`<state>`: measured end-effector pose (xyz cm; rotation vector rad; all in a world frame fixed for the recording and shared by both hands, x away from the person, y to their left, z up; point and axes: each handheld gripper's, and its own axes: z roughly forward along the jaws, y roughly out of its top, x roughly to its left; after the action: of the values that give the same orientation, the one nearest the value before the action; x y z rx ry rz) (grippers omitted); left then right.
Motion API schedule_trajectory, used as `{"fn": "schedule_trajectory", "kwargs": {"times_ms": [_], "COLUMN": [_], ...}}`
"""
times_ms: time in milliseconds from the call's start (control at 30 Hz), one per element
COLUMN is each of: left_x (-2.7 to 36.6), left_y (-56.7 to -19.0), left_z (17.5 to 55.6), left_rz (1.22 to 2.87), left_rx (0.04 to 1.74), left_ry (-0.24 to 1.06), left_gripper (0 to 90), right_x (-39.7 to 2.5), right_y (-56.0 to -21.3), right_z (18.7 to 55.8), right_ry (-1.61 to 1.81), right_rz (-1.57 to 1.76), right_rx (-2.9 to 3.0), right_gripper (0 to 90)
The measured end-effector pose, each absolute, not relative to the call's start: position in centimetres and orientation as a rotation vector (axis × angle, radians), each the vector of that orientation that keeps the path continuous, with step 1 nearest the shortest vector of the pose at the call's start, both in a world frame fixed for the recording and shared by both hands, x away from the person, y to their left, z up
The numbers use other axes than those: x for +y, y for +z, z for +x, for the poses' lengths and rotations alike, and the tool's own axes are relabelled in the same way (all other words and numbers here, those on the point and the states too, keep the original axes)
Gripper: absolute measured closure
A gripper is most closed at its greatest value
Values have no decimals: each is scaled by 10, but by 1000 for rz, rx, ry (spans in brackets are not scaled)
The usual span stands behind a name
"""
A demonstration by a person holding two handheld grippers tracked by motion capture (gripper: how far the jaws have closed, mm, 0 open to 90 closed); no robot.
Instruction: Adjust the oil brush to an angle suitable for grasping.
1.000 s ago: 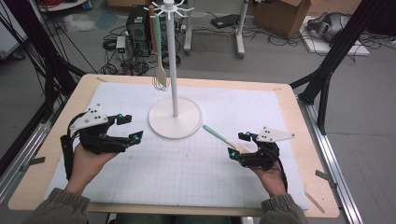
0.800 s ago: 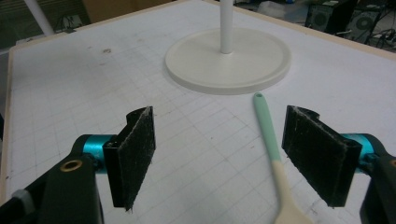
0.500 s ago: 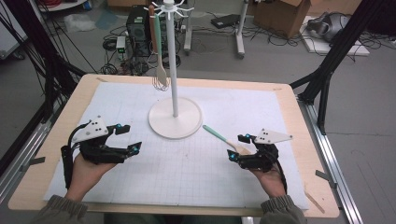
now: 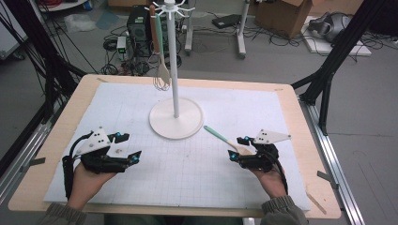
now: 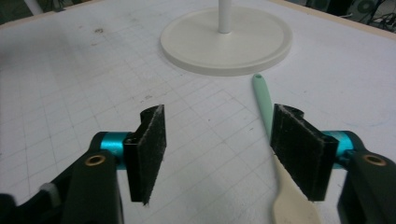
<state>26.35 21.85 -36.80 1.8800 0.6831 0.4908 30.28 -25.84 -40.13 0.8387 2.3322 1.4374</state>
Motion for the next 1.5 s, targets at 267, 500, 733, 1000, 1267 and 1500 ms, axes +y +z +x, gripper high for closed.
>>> {"fn": "schedule_trajectory", "kwargs": {"times_ms": [267,500,733,1000,1267,1500], "left_x": [219,220,222,223,223,222], "left_y": [-373,-376,-377,-379,-378,-378], "left_z": [261,261,261,261,260,260], "left_rz": [1878,1870,1868,1861,1860,1859], "left_rx": [675,669,660,668,656,648], "left_ry": [500,502,500,501,508,511], "left_gripper": [258,257,258,258,258,258], "right_x": [-258,-258,-250,-245,-243,-240], "right_y": [-399,-406,-407,-416,-427,-431], "right_z": [318,338,358,375,384,387], "right_ry": [1369,1293,1204,1145,1097,1062], "right_rz": [832,882,871,898,910,908], "right_rx": [2398,2464,2527,2566,2595,2615], "right_gripper": [571,696,701,652,661,685]}}
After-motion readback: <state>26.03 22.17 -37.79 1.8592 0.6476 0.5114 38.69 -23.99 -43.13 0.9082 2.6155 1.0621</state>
